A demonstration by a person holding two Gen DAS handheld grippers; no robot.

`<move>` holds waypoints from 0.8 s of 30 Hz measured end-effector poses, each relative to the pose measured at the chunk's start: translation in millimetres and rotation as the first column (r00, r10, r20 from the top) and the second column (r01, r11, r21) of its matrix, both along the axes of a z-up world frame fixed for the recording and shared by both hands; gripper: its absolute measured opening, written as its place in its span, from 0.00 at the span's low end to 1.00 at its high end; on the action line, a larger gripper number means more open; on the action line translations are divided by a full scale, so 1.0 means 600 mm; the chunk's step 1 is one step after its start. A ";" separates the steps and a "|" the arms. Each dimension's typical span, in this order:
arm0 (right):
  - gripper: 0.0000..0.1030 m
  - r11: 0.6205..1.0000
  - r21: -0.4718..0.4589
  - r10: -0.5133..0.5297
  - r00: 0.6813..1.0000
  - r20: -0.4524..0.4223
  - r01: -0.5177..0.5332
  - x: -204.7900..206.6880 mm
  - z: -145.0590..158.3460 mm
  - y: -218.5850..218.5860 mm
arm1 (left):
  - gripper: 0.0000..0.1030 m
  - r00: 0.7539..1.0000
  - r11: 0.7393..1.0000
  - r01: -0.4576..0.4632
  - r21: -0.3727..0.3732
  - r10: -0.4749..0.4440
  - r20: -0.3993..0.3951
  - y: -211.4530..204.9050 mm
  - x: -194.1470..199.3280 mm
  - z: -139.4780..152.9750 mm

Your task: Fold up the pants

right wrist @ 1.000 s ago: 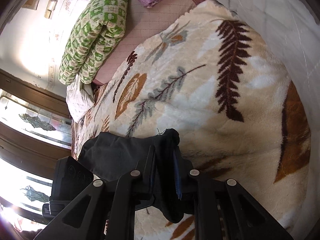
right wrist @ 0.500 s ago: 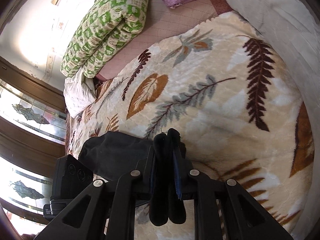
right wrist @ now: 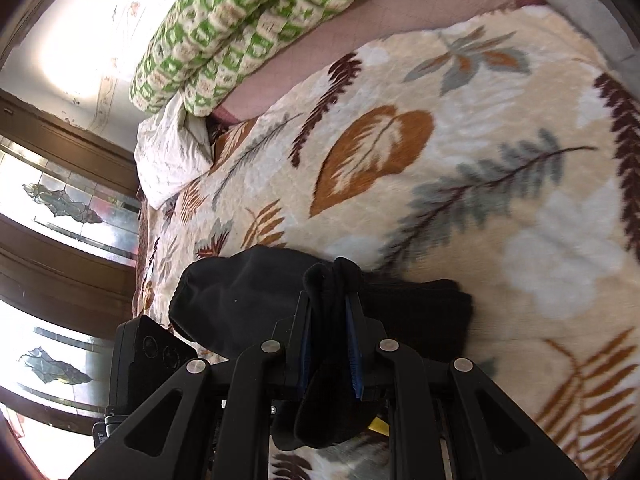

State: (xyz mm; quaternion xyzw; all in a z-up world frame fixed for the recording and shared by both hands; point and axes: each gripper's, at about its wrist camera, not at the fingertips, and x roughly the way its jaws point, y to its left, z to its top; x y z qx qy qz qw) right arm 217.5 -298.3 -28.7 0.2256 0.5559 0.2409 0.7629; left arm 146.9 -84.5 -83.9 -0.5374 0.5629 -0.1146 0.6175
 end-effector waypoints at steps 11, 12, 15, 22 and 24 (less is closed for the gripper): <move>0.24 1.000 0.020 -0.015 0.997 -0.075 0.017 0.011 -0.070 0.089 | 0.06 1.000 0.999 0.007 0.050 -0.007 0.006 0.132 0.025 -0.007; 0.24 0.999 0.033 -0.014 0.998 -0.064 0.016 0.008 -0.063 0.088 | 0.06 0.999 0.998 0.032 0.045 -0.033 0.010 0.133 0.034 -0.005; 0.32 0.996 0.080 -0.034 0.999 -0.029 0.036 -0.008 -0.040 0.081 | 0.07 0.989 0.988 0.145 0.052 -0.146 0.013 0.123 0.062 -0.003; 0.46 0.946 0.251 -0.191 0.978 -0.079 0.205 -0.105 -0.031 0.007 | 0.12 0.951 0.947 0.299 0.117 -0.305 0.043 0.101 0.092 0.020; 0.48 0.903 0.317 -0.259 0.956 -0.140 0.291 -0.141 -0.058 -0.020 | 0.25 0.944 0.936 0.317 0.152 -0.327 0.041 0.096 0.101 0.032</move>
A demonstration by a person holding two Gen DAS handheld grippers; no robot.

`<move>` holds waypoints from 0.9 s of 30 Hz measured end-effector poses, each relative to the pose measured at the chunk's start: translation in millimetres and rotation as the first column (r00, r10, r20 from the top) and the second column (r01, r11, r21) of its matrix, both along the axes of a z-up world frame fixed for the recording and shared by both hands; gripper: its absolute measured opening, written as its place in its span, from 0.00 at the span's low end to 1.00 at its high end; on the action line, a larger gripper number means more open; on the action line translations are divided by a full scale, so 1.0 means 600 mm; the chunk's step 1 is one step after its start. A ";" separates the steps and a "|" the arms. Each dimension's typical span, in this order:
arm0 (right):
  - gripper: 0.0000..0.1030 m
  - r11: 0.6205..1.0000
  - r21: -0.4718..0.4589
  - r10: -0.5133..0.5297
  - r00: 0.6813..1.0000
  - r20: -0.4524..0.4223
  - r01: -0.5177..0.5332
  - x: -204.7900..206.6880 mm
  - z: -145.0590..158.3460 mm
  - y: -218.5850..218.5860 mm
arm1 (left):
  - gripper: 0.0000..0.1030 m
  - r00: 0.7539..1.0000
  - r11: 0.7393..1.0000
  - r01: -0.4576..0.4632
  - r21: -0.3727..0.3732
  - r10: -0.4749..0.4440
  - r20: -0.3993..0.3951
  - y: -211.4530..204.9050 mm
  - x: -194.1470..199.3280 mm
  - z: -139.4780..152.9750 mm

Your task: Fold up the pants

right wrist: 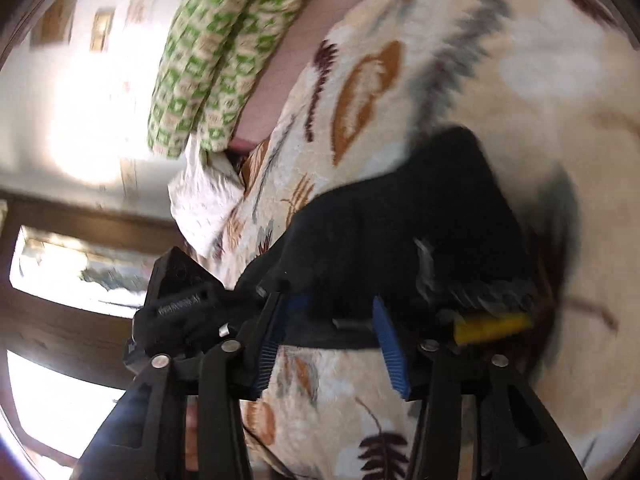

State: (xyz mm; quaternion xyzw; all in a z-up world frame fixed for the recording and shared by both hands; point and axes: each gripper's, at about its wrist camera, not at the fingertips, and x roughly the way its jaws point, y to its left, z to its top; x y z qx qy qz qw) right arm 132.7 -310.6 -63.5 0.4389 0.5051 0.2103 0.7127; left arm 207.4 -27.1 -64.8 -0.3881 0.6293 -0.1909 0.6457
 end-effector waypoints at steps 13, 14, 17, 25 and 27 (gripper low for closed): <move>0.43 0.935 0.248 -0.229 0.966 -0.123 0.254 -0.002 -0.098 0.016 | 0.37 0.986 0.976 0.168 0.136 -0.164 -0.035 -0.064 0.060 0.003; 0.34 0.938 0.241 -0.226 0.967 -0.120 0.249 0.001 -0.098 0.021 | 0.37 0.984 0.971 0.180 0.156 -0.177 -0.033 -0.069 0.060 0.003; 0.11 0.953 0.210 -0.203 0.974 -0.100 0.220 0.001 -0.093 0.033 | 0.36 0.979 0.943 0.191 0.273 -0.203 0.017 -0.077 0.053 0.016; 0.07 0.957 0.145 -0.235 0.965 -0.118 0.251 -0.014 -0.126 0.030 | 0.36 0.969 0.883 0.225 0.411 -0.247 0.000 -0.089 0.044 -0.016; 0.10 0.960 0.136 -0.231 0.966 -0.113 0.246 -0.012 -0.123 0.031 | 0.36 0.974 0.903 0.201 0.379 -0.227 0.024 -0.082 0.039 -0.002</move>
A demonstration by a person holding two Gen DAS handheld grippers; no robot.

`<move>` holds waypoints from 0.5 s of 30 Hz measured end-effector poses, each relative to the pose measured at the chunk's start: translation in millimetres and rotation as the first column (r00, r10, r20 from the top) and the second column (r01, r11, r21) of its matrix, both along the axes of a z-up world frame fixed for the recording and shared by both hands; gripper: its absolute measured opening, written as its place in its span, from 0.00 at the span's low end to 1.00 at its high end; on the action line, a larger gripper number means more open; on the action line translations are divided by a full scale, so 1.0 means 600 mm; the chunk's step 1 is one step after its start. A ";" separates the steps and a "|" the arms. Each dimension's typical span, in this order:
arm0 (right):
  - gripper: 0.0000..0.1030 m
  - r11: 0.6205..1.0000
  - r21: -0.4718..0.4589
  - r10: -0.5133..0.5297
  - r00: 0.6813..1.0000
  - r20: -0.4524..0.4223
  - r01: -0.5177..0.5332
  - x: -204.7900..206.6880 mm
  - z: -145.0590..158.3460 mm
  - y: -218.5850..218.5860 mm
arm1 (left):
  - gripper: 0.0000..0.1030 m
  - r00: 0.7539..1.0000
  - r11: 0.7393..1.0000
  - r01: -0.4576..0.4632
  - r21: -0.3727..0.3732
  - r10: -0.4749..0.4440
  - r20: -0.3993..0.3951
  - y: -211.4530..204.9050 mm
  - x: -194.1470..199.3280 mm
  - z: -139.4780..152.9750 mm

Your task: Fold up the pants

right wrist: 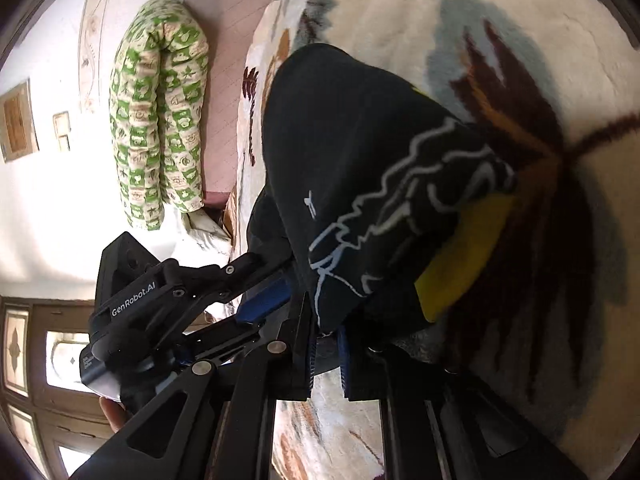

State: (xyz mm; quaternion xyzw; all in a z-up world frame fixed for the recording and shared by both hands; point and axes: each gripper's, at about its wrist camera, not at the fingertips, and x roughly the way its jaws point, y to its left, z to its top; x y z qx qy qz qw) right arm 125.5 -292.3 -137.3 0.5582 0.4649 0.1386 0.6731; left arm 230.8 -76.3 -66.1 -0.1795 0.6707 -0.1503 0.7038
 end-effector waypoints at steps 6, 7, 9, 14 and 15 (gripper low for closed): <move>0.39 1.000 0.023 0.011 1.000 -0.021 -0.011 -0.028 0.040 -0.019 | 0.36 0.998 0.995 -0.051 -0.087 0.055 0.040 0.113 -0.029 0.071; 0.39 1.000 0.008 0.010 1.000 -0.010 -0.010 -0.036 0.051 -0.023 | 0.36 0.996 0.993 -0.062 -0.100 0.067 0.051 0.138 -0.034 0.083; 0.39 0.999 -0.011 0.032 0.999 0.030 -0.031 -0.043 0.076 -0.020 | 0.36 0.991 0.992 -0.084 -0.097 0.093 0.093 0.196 -0.046 0.113; 0.56 0.938 -0.250 0.283 0.946 0.158 -0.239 -0.031 0.159 0.101 | 0.36 0.966 0.979 -0.195 -0.052 0.201 0.160 0.354 -0.078 0.158; 0.59 0.891 -0.334 0.377 0.910 0.173 -0.306 -0.029 0.174 0.152 | 0.36 0.962 0.975 -0.217 -0.048 0.222 0.160 0.378 -0.084 0.159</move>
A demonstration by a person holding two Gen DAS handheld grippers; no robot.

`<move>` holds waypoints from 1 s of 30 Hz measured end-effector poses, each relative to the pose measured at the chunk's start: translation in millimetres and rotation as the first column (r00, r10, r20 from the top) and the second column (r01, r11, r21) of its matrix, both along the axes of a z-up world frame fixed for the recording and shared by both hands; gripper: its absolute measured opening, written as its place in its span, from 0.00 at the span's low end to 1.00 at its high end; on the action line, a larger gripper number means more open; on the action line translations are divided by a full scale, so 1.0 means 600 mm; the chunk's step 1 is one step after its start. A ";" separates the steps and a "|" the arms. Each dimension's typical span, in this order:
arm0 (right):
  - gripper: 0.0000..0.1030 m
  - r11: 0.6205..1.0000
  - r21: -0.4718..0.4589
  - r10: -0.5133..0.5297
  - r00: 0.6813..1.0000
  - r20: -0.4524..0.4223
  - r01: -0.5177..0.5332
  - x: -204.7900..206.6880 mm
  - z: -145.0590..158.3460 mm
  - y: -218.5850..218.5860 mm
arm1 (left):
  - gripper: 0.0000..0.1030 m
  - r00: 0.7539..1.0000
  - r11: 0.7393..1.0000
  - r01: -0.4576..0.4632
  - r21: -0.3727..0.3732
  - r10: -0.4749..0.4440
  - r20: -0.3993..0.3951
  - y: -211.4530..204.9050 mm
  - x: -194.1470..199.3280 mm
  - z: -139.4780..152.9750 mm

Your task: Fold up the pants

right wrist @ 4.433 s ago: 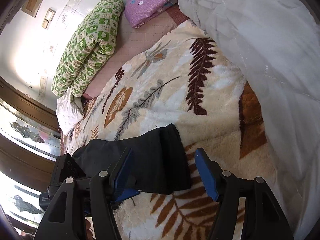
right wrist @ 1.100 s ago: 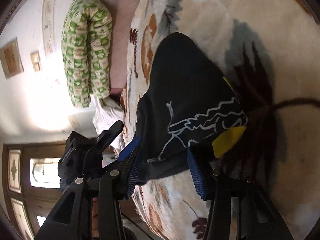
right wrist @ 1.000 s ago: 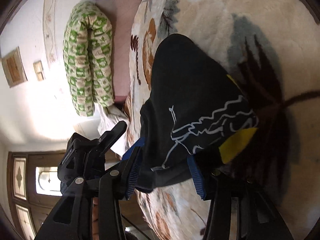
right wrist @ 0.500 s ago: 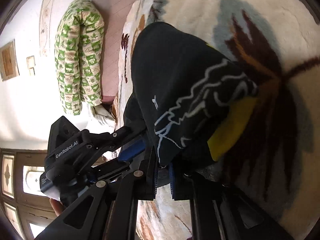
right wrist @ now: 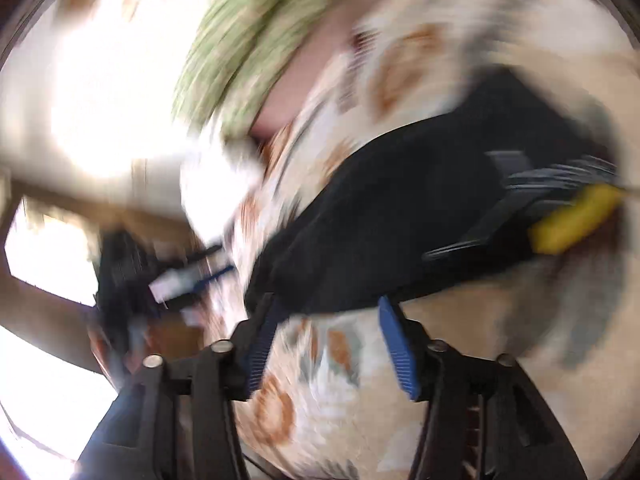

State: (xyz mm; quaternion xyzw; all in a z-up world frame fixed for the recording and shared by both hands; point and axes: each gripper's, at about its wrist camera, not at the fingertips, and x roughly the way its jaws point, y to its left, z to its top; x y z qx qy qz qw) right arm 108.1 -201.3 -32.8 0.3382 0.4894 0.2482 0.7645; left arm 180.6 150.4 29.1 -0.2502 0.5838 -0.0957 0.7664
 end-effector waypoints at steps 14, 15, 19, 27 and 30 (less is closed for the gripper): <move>0.70 0.648 -0.736 0.496 0.841 0.216 -0.193 -0.038 -0.025 0.440 | 0.36 0.982 0.974 -0.183 -0.133 0.174 -0.072 0.220 -0.056 -0.093; 0.70 0.640 -0.745 0.490 0.846 0.210 -0.186 -0.030 -0.030 0.446 | 0.36 0.982 0.973 -0.185 -0.141 0.176 -0.074 0.223 -0.056 -0.097; 0.73 0.564 -0.810 0.475 0.865 0.161 -0.158 -0.003 -0.071 0.470 | 0.36 0.982 0.967 -0.180 -0.179 0.168 -0.083 0.233 -0.051 -0.116; 0.34 0.708 -0.698 0.364 0.903 0.227 -0.110 0.033 -0.062 0.418 | 0.36 0.987 0.959 -0.149 -0.243 0.130 -0.093 0.192 -0.023 -0.140; 0.29 0.758 -0.646 0.329 0.909 0.256 -0.093 0.039 -0.045 0.390 | 0.36 0.989 0.949 -0.138 -0.282 0.116 -0.095 0.168 -0.009 -0.148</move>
